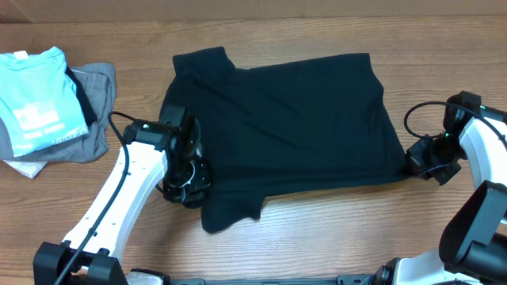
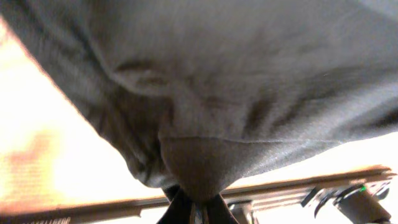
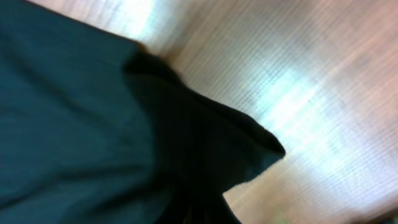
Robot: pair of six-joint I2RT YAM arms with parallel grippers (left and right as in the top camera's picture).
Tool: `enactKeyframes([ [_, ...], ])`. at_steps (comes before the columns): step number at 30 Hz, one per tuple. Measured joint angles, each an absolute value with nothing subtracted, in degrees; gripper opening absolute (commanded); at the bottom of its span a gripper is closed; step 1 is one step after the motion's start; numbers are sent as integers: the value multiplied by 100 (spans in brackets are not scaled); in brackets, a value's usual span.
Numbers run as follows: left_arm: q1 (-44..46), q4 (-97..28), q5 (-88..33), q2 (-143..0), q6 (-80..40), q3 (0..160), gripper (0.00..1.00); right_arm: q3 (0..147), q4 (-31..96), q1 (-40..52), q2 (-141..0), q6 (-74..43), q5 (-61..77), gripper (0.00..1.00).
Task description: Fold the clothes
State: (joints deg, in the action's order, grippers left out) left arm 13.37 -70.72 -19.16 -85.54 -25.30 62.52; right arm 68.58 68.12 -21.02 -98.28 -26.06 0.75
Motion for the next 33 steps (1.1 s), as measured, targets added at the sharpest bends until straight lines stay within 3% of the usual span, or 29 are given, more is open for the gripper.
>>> enactKeyframes([
  [19, 421, -6169, -2477, -8554, -2853, 6252, 4, 6869, 5258, -2095, -9828, -1691, 1594, 4],
  [33, 399, -5596, -2091, -8554, -3347, 6252, 4, 6869, 4746, -1474, -9828, -1649, 1372, 6],
])
